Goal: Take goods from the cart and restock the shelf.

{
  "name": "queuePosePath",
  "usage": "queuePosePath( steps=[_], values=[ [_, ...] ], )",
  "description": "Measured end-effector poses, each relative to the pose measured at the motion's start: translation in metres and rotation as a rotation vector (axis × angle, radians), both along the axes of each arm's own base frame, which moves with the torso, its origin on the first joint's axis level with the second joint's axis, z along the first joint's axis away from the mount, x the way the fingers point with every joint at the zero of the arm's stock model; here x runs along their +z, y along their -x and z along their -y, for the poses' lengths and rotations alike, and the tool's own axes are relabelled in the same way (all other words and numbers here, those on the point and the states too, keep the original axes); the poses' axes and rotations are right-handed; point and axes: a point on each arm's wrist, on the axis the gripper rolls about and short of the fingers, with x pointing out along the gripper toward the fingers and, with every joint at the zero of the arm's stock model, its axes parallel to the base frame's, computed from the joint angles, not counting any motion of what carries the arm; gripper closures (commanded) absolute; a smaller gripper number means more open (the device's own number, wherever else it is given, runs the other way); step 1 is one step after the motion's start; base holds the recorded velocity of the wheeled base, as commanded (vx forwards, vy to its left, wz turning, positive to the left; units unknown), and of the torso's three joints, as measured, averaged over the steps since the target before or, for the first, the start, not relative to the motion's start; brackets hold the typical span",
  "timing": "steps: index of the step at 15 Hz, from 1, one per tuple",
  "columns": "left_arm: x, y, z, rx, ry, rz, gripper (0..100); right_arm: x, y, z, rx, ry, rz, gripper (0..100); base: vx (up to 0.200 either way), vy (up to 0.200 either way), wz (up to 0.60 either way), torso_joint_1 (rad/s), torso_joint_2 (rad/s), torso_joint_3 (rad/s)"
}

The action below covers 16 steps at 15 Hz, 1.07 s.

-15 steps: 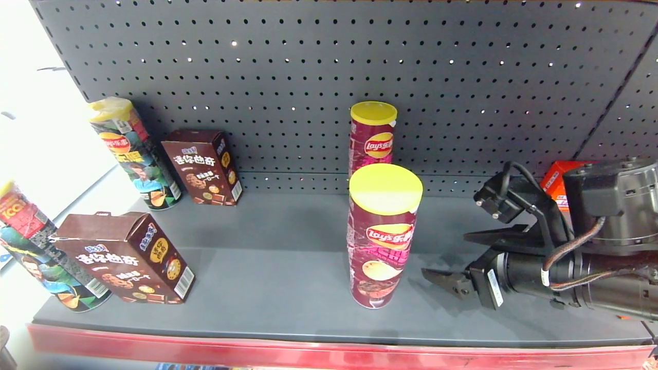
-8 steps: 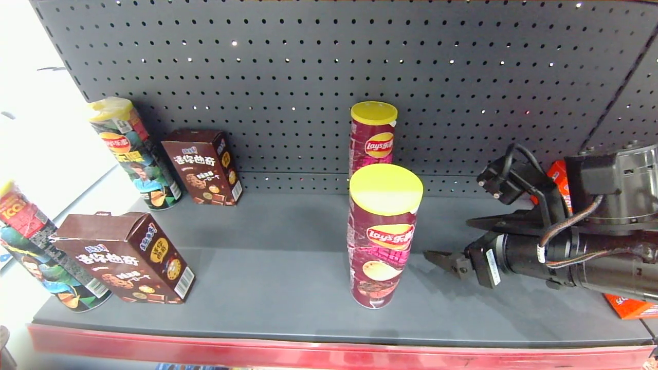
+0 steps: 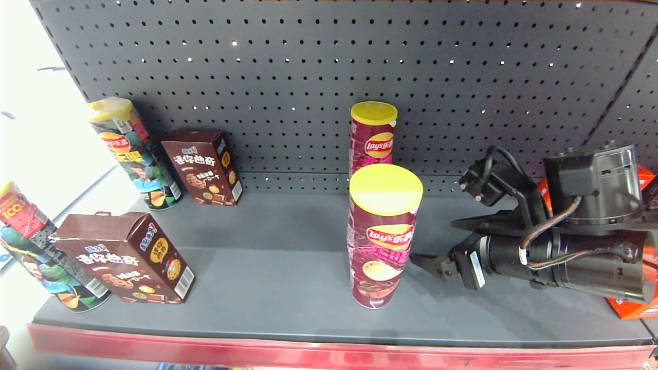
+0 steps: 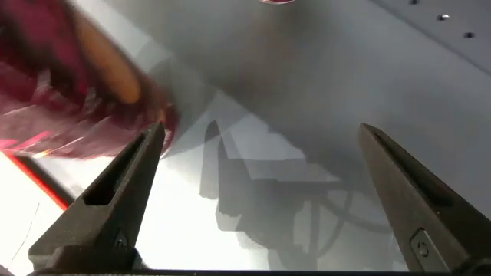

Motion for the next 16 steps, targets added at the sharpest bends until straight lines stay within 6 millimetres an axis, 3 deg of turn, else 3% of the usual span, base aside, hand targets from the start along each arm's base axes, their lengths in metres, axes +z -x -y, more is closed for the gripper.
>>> queuePosePath(
  steps=[6,12,14,16],
  values=[
    [0.0,0.0,0.0,0.001,0.0,0.0,0,-0.012,0.012,0.0,0.03,0.026,-0.031,0,0.0,0.0,0.0,0.0,0.0,0.0],
    [0.0,0.0,0.0,0.013,0.001,0.004,0,-0.018,0.036,0.026,0.003,0.026,-0.038,0,0.0,0.0,0.0,0.0,0.0,0.0],
    [0.016,0.004,-0.001,0.026,-0.001,0.056,0,-0.018,0.043,0.037,-0.02,0.019,-0.029,0,0.0,0.0,0.0,0.0,0.0,0.0],
    [0.064,0.018,0.0,-0.018,-0.004,0.147,0,-0.021,0.05,0.046,-0.033,0.017,-0.032,0,0.0,0.0,0.0,0.0,0.0,0.0]
  ],
)
